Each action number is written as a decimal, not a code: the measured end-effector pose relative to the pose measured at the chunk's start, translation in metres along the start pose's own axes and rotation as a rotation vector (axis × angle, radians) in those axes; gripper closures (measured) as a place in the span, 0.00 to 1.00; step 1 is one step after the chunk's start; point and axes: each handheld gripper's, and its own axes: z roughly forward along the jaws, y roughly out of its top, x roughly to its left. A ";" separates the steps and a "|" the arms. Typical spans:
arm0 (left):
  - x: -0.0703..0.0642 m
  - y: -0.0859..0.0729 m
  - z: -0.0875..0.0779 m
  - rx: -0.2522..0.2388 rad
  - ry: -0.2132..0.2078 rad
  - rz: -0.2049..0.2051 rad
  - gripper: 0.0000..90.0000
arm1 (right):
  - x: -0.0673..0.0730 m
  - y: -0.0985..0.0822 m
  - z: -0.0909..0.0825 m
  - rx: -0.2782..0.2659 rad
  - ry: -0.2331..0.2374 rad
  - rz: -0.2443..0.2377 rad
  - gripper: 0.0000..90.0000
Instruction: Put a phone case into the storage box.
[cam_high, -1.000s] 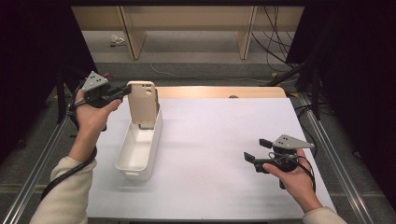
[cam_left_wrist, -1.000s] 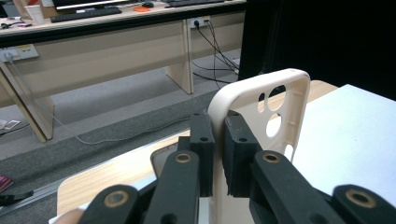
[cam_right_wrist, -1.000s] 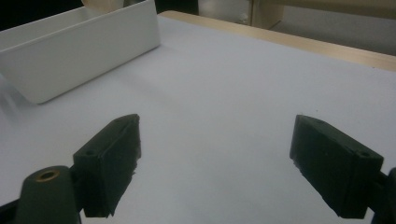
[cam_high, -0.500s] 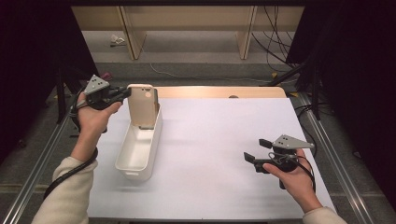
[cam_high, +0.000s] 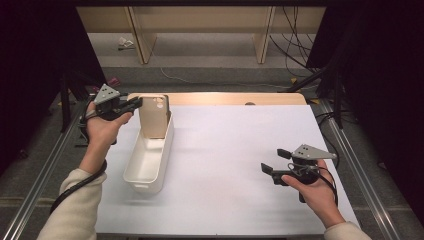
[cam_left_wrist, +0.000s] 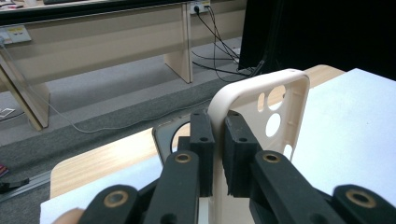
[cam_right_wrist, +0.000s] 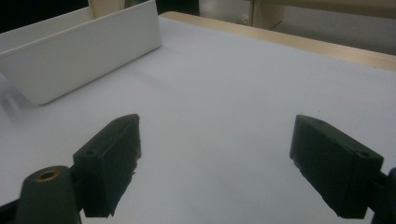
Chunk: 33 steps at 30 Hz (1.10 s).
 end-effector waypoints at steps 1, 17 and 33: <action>0.000 -0.001 0.001 0.002 -0.001 -0.001 0.92 | 0.000 0.000 0.000 0.000 0.000 0.000 0.19; 0.004 -0.011 0.009 0.020 -0.002 -0.012 0.92 | 0.000 0.000 0.000 0.001 0.000 0.000 0.19; 0.006 -0.023 0.018 0.051 -0.003 -0.022 0.92 | 0.000 0.000 0.000 0.000 0.002 0.001 0.19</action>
